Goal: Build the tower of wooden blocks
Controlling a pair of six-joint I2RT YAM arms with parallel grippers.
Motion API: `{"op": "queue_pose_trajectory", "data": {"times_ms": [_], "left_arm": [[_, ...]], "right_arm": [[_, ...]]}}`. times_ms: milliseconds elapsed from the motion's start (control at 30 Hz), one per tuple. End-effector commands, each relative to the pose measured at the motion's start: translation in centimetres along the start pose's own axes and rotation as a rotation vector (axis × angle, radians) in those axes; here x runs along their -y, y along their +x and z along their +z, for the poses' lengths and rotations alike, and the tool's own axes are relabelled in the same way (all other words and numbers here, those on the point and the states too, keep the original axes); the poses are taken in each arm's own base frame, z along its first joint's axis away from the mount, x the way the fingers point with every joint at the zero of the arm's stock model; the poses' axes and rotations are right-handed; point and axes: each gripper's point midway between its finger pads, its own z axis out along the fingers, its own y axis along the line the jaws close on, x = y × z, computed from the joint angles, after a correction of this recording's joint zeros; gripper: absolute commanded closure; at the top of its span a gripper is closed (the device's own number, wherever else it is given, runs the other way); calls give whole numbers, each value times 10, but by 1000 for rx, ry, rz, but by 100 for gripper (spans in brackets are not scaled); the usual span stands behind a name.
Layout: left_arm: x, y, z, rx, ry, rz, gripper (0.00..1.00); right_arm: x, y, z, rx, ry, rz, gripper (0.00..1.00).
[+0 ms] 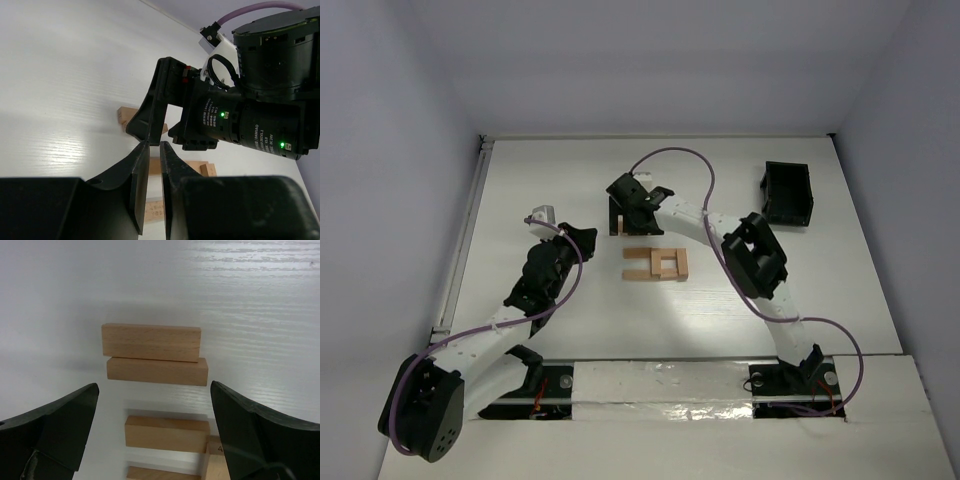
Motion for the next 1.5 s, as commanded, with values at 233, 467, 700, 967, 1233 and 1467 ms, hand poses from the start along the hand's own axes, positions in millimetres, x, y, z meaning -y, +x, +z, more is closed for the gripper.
{"op": "queue_pose_trajectory", "data": {"times_ms": [233,467,700,967,1233,1467], "left_arm": [[11,-23,6,61,21,8,88],[10,-23,6,60,13,11,88],[11,-24,6,61,18,10,88],[12,-24,5,59,21,12,88],[12,-24,5,61,21,13,88],[10,-24,6,61,14,17,88]], "right_arm": [[0,-19,7,30,1,-16,1],[-4,-17,13,21,-9,-22,17],[-3,-34,2,60,-23,4,40],[17,-63,-26,125,-62,61,40],[111,-77,-34,172,19,166,40],[199,-78,-22,188,240,200,39]]}}
